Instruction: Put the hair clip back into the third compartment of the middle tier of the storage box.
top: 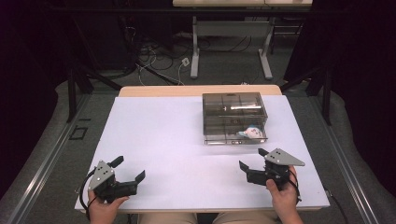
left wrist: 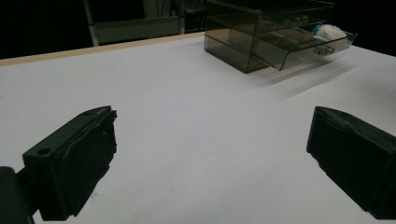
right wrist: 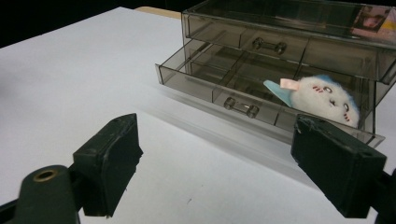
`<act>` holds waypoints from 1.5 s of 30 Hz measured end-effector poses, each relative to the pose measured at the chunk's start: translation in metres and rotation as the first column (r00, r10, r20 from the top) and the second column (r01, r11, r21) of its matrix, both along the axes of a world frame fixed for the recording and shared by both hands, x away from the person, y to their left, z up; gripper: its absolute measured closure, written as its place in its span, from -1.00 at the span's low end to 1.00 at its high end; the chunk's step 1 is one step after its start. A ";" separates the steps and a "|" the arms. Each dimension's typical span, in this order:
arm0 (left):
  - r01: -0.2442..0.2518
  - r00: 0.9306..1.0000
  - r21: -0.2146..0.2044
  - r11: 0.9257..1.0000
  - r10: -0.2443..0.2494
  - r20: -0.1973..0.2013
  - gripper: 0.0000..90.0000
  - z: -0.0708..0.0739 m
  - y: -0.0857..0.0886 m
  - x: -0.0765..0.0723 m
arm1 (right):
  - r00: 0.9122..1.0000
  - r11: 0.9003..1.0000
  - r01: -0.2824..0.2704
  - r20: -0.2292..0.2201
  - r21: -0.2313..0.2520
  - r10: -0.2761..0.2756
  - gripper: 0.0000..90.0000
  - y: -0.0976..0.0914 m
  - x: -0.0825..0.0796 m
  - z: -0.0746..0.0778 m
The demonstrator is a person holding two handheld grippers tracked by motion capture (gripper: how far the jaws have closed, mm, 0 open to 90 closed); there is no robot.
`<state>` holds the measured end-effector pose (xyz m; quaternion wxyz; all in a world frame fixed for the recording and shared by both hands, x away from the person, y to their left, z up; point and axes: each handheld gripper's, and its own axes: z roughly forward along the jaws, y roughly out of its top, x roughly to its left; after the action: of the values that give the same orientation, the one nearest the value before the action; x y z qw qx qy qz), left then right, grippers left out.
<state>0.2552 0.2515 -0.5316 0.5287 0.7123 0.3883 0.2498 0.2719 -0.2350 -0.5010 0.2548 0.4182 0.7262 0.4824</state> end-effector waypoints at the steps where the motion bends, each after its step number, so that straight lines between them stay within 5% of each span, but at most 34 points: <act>1: 0.000 1.000 0.000 1.000 0.000 0.001 -0.97 0.000 0.000 0.000 | 1.000 1.000 0.003 -0.002 -0.004 -0.003 -0.66 -0.001 -0.001 -0.001; 25: -0.003 1.000 -0.002 1.000 0.003 0.001 -0.97 0.000 0.001 0.000 | 0.999 0.999 0.039 -0.015 0.022 -0.039 -0.66 -0.006 -0.011 -0.040; 45: -0.001 1.000 0.003 1.000 0.001 -0.002 -0.97 -0.001 0.002 0.000 | 0.996 0.996 0.074 -0.050 0.043 -0.072 -0.66 -0.014 -0.010 -0.050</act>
<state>0.2554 0.2530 -0.5324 0.5272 0.7131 0.3888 0.2498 0.2619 -0.2485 -0.5514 0.2450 0.4617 0.7055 0.4786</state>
